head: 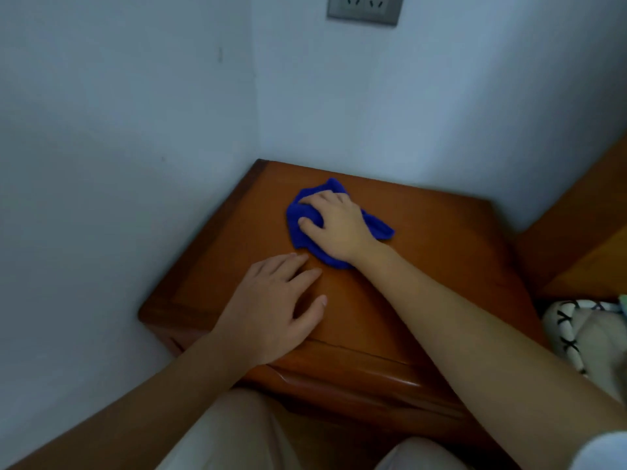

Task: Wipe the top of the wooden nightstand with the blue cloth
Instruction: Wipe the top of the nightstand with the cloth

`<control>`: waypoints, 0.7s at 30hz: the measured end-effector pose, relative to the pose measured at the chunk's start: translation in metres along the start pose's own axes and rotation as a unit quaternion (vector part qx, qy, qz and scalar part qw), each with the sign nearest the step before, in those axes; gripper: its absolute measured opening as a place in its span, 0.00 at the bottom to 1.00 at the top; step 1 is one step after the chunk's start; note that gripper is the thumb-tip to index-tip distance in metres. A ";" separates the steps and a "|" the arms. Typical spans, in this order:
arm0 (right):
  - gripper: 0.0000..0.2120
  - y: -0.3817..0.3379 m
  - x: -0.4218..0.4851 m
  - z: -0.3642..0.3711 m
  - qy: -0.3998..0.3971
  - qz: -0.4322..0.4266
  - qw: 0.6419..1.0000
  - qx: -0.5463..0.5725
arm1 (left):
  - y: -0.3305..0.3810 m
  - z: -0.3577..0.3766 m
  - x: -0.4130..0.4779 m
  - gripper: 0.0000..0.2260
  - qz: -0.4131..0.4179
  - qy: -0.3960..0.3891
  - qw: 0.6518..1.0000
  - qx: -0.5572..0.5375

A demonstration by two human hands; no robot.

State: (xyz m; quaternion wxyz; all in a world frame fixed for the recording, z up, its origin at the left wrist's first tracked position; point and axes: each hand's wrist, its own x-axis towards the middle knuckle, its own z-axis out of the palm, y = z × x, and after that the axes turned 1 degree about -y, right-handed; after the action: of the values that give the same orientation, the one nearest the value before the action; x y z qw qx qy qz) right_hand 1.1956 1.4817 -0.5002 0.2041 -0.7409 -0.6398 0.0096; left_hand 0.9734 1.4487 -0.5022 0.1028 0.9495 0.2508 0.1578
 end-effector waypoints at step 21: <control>0.26 0.030 0.081 0.010 0.039 0.160 0.985 -0.053 | -0.070 -0.016 -0.030 0.19 -0.027 0.095 0.995 0.009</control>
State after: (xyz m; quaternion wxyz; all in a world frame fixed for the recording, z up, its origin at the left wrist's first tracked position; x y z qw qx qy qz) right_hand 1.2354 1.5585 -0.4990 0.1853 -0.8431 -0.5044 -0.0206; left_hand 0.9121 1.4953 -0.5138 0.0739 0.9240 0.2866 0.2420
